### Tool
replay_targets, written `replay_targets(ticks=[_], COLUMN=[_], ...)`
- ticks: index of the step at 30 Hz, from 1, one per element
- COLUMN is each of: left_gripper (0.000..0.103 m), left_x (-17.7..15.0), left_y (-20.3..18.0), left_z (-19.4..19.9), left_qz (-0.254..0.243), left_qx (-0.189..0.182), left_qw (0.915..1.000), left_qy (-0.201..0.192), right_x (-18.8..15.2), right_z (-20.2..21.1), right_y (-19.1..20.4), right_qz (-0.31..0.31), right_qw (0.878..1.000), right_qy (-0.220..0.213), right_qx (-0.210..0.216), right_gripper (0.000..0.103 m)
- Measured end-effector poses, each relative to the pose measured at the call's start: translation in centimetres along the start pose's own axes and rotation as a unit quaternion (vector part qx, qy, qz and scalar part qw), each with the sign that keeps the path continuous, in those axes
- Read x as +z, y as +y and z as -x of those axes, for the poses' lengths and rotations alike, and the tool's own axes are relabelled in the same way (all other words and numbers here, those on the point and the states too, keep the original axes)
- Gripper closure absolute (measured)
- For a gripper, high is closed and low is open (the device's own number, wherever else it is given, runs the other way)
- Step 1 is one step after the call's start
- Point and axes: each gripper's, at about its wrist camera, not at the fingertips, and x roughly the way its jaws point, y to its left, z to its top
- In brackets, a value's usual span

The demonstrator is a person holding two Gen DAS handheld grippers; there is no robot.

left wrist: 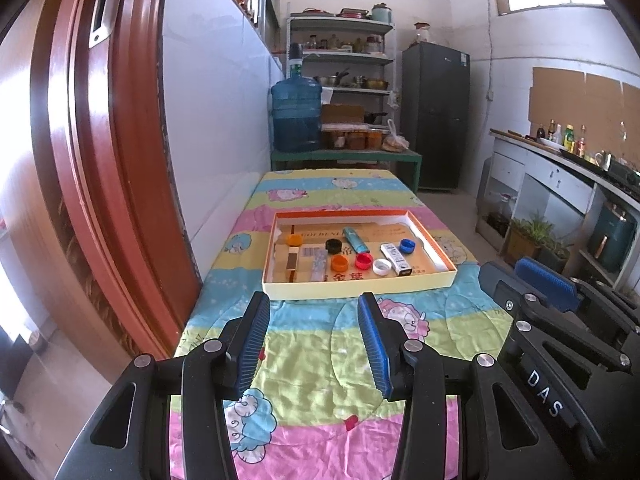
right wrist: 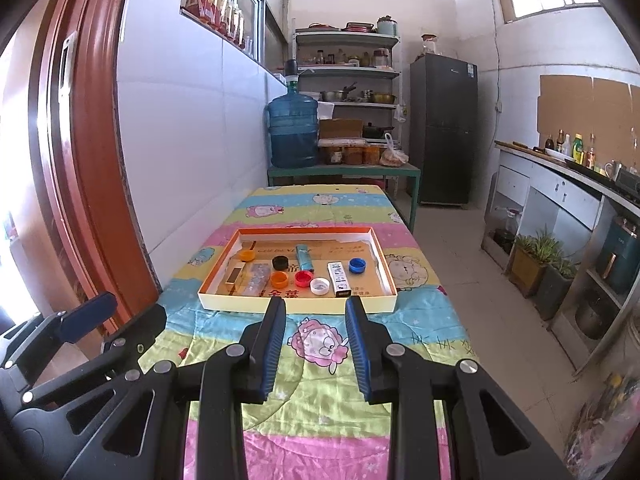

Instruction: Organize rigid objects

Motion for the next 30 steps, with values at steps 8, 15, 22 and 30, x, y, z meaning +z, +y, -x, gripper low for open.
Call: replay_targets(ticks=[8, 15, 22, 30], left_gripper=[0.055, 0.055, 0.055, 0.055], left_x=[0.1, 0.1, -0.1, -0.3], left_y=[0.4, 0.4, 0.4, 0.2], left_z=[-1.6, -2.1, -2.7, -2.7], left_qz=[0.004, 0.004, 0.005, 0.007], left_qx=[0.001, 0.002, -0.001, 0.000], left_qw=[1.0000, 0.9999, 0.9999, 0.9999], left_qy=[0.009, 0.011, 0.014, 0.015], right_x=[-0.1, 0.0, 0.0, 0.0], right_z=[-1.6, -2.3, -2.5, -2.9], right_y=[0.1, 0.3, 0.3, 0.4], right_qz=[-0.005, -0.003, -0.002, -0.002], right_qw=[1.000, 1.000, 1.000, 1.000], right_qy=[0.009, 0.013, 0.016, 0.017], right_qx=[0.003, 0.003, 0.003, 0.004], right_gripper=[0.072, 0.072, 0.072, 0.072])
